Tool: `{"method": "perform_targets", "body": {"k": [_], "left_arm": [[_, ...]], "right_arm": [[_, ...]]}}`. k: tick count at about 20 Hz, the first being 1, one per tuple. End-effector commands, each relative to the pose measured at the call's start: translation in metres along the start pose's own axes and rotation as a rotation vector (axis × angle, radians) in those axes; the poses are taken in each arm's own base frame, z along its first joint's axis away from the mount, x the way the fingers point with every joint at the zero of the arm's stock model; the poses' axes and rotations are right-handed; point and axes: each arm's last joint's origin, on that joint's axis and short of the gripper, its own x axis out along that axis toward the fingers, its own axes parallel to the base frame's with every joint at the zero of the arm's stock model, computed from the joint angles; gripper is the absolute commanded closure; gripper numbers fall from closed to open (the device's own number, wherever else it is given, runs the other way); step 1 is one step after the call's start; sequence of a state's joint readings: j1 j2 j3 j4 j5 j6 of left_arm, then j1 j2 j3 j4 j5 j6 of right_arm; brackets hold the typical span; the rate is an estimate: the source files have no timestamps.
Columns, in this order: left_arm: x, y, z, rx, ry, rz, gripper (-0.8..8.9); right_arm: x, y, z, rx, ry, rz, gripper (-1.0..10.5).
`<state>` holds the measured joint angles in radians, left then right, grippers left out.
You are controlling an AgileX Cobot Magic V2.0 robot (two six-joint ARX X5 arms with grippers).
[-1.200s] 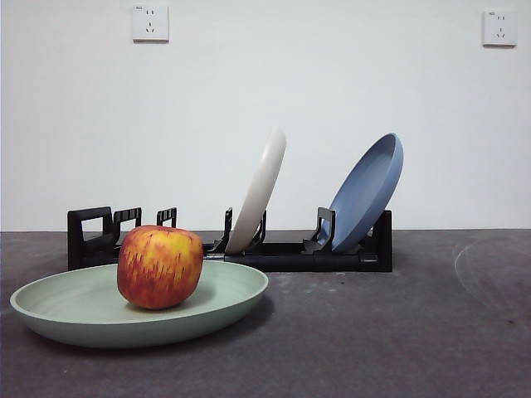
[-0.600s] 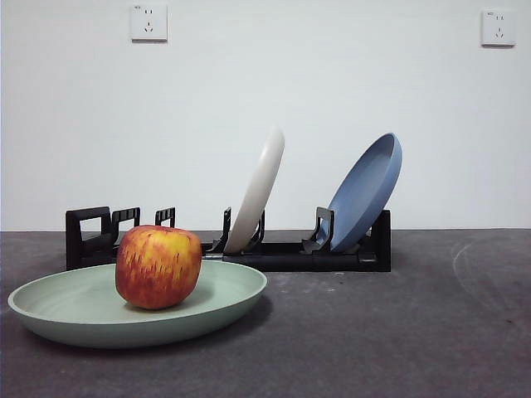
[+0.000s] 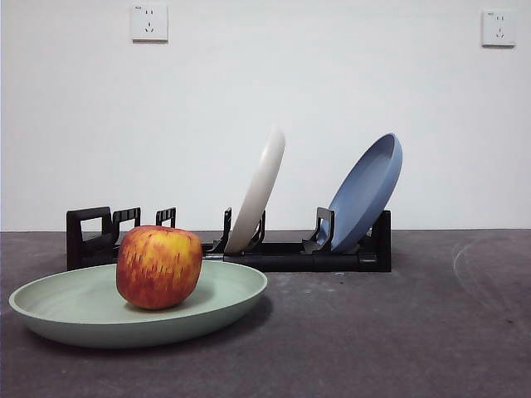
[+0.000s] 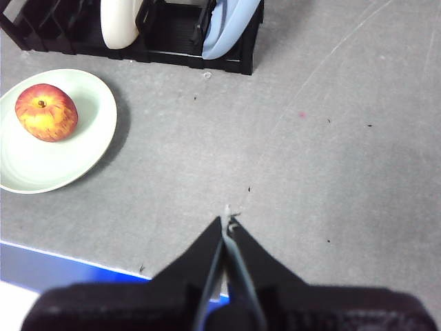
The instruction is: Take the green plate from the plate rack,put the plate on the table,take the apple from the table,put the apple in the plate
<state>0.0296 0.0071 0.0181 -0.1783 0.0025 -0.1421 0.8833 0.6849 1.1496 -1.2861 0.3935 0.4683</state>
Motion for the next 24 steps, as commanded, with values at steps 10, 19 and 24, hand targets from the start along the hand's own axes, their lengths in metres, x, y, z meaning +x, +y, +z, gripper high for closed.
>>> {"method": "perform_targets", "body": {"k": [10,19,24], "left_arm": [[0.0010,-0.0039,-0.0024,0.035,0.006,-0.043,8.17],[0.0025,-0.0036,-0.0042,0.035,0.033,-0.040,8.17],[0.0036,-0.0035,-0.0056,0.035,0.053,-0.037,8.17]], "right_arm": [[0.0016,0.0002,-0.0010,0.008,0.000,-0.005,9.5],[0.0016,0.0002,-0.0010,0.008,0.000,-0.005,9.5],[0.0017,-0.0006,-0.0006,-0.039,-0.012,-0.032,9.5]]}}
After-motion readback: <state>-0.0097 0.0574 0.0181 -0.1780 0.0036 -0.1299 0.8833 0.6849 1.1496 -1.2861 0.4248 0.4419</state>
